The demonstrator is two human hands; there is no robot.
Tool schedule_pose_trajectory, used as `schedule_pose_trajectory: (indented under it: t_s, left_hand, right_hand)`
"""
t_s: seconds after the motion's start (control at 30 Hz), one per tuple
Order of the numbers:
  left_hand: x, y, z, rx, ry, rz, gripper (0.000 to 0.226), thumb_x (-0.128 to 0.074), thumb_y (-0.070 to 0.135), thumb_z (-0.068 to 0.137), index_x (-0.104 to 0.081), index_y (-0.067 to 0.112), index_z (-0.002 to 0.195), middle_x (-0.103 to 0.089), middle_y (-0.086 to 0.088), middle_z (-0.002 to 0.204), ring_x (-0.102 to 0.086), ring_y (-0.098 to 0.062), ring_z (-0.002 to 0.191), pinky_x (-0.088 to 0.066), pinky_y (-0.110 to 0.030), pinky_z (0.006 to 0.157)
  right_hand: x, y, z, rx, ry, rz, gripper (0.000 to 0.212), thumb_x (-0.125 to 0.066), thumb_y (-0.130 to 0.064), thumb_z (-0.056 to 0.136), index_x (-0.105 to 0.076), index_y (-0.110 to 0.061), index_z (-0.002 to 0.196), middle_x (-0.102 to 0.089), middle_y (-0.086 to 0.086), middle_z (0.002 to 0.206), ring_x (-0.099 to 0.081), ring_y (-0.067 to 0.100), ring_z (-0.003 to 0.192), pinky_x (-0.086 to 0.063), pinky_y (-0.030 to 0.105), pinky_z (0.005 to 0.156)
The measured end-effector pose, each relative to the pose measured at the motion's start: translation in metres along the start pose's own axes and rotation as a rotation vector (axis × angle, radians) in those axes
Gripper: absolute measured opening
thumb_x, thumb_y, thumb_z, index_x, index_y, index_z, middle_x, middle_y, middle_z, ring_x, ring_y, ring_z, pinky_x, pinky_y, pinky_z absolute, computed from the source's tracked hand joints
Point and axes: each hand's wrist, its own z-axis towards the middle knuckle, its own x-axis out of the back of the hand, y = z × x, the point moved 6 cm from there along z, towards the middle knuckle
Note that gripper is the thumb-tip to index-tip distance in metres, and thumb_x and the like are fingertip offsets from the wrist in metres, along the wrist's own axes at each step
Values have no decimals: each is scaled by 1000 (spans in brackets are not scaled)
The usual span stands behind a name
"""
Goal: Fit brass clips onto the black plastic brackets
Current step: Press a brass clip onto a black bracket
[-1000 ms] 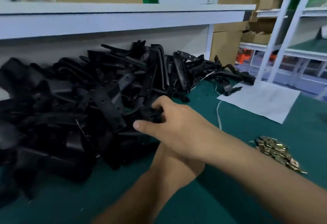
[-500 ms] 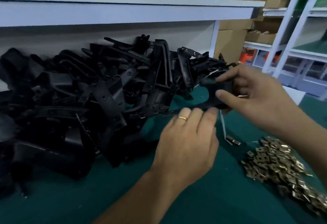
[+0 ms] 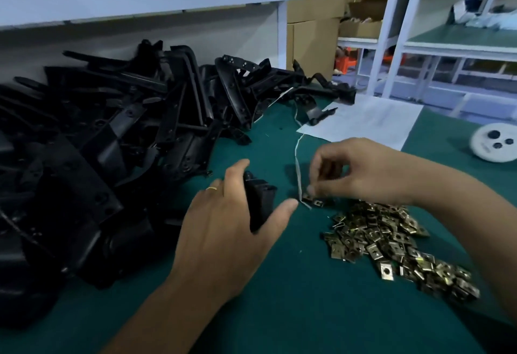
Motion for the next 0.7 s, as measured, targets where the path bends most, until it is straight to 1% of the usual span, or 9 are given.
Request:
schedule_pose_trajectory:
  t_s: [0.1,0.17,0.2,0.27,0.4,0.47,0.6,0.67,0.7]
  left_hand:
    - [-9,-3,1,-26,-76,-137,97,-43,82,81,-18,33,160,-61,12,134,-54,-13,123,-47,-38,106]
    - [-16,-4,1,-80,-132,-166,93,-49,75,85,-6,45,161,-54,21,143,-45,-6,130,-39,-30,108]
    - [-19,-3,0,-109,-158,-149,93,-49,74,86,1,50,160,-51,25,144,-40,-3,129,-33,-26,106]
    - [-25,-3,-1,-128,-214,-129,95,-47,77,83,6,55,158,-46,30,145,-31,-1,129,-26,-23,102]
    - [-27,-10,-1,-85,-264,-195,95,-42,91,73,-7,60,156,-38,40,139,-28,4,135,-29,-23,105]
    - [-24,-11,-1,-82,-247,-179,90,-36,91,78,-14,56,158,-38,36,145,-26,6,136,-27,-21,106]
    - [-19,1,1,-160,-188,-20,83,-24,70,92,-13,34,165,-40,19,157,-13,16,126,-16,-13,101]
    - [-19,1,2,-164,-166,16,78,-27,63,97,-11,29,165,-42,15,157,-13,9,129,-14,-14,99]
    - [-18,-1,3,-159,-157,19,75,-31,60,99,-14,28,165,-44,14,156,-15,6,130,-16,-15,99]
  right_hand:
    - [-5,17,2,-128,-60,-216,30,-88,-56,71,-71,-35,82,-69,-26,81,-63,-3,74,-52,26,66]
    - [-7,19,5,-135,-44,-232,29,-89,-57,69,-72,-36,80,-67,-32,79,-62,-7,73,-52,25,65]
    - [-8,20,6,-134,-40,-222,27,-88,-56,70,-72,-36,80,-67,-32,77,-63,-7,73,-52,25,65]
    - [-9,20,5,-128,-43,-211,22,-87,-53,73,-73,-38,80,-68,-31,76,-64,-6,72,-51,24,64]
    - [-11,19,1,-116,-42,-193,19,-83,-51,76,-72,-36,81,-70,-23,78,-66,0,69,-55,26,63]
    - [-10,17,1,-114,-11,-130,18,-82,-48,78,-72,-34,81,-71,-17,77,-66,5,66,-56,28,62]
    - [-6,13,2,-95,64,-31,10,-71,-35,89,-74,-29,82,-74,-12,80,-69,8,69,-60,32,68]
    - [-10,6,3,-57,51,46,15,-64,-22,98,-72,-22,85,-75,-5,78,-71,11,68,-60,29,66]
    - [-14,4,3,-48,33,157,16,-61,-14,101,-70,-13,88,-76,0,78,-73,15,69,-60,28,67]
